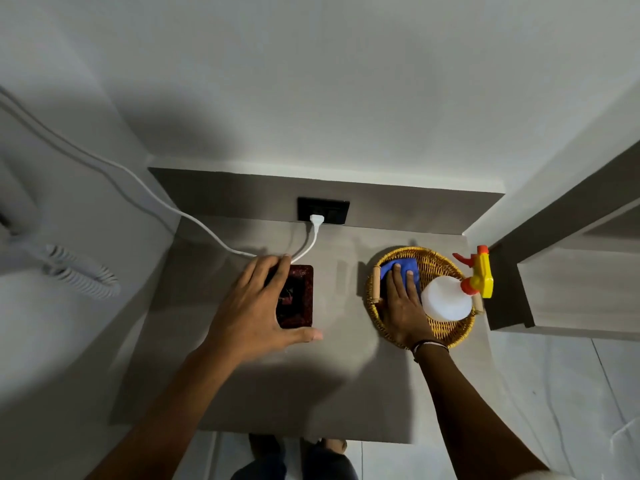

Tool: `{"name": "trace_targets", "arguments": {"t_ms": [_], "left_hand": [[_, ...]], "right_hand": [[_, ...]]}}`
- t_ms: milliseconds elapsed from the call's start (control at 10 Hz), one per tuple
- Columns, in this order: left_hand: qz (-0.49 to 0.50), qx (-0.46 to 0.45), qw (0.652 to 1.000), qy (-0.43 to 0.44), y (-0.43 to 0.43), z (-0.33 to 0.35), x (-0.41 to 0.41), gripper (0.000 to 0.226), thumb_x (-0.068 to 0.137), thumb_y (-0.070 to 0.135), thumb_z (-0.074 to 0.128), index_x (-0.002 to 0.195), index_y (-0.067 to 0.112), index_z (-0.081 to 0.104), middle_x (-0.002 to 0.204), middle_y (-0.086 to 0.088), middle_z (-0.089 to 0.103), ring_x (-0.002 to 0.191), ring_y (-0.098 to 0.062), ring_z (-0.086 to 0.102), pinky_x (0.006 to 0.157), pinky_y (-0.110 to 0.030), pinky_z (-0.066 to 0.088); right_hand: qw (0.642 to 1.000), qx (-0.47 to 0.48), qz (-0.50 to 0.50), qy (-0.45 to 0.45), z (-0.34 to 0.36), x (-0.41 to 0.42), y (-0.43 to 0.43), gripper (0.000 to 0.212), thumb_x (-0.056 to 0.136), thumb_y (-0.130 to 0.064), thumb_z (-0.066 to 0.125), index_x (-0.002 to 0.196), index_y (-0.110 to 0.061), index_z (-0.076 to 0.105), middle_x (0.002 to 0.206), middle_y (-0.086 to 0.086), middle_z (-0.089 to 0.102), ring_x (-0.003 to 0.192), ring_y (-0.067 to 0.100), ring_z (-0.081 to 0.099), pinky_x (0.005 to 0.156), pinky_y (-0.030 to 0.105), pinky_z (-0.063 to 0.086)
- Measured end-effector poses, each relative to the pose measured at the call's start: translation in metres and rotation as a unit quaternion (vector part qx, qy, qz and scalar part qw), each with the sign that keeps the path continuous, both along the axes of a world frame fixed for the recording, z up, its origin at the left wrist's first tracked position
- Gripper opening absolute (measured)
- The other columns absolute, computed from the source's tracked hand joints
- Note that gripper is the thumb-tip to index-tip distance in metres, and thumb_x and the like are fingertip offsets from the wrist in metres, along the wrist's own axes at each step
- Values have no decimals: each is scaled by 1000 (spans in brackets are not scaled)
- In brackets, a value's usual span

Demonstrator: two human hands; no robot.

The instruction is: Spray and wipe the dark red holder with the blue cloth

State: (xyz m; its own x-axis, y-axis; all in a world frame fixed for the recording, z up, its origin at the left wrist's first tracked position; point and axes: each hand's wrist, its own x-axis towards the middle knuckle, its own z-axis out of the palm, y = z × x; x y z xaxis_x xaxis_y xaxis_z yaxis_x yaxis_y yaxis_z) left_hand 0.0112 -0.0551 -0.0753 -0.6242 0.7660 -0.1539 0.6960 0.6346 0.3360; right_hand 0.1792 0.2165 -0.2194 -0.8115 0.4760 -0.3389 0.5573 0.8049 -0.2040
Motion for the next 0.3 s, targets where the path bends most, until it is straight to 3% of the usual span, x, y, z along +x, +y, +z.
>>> {"name": "trace_targets", "arguments": {"t_ms": [100,200,300], "left_hand": [[11,-14,1000,-19,-1,-7,-3,135,66,110,36,170,27,10,175,5,10,162,-21,2,127,-53,22],[11,-23,999,-36,8,-8,-6,134,68,109,31,170,26,5,178,3,3,165,-21,-9,129,-55,14],[9,-4,1000,-7,11,-13,-6,137,68,110,23,171,21,9,180,-2,4,165,-22,-11,132,-48,-1]], "right_hand": [[993,-29,-25,108,6,-1,-6,65,116,-23,43,168,2,13,179,22,4,166,36,-8,136,57,10],[982,-4,-46,184,30,-3,-14,65,115,-23,46,168,1,18,178,20,11,165,31,-2,135,56,19],[973,3,-5,229,57,-24,-38,73,115,-46,36,170,-4,16,180,17,11,168,30,2,137,49,15]]}}
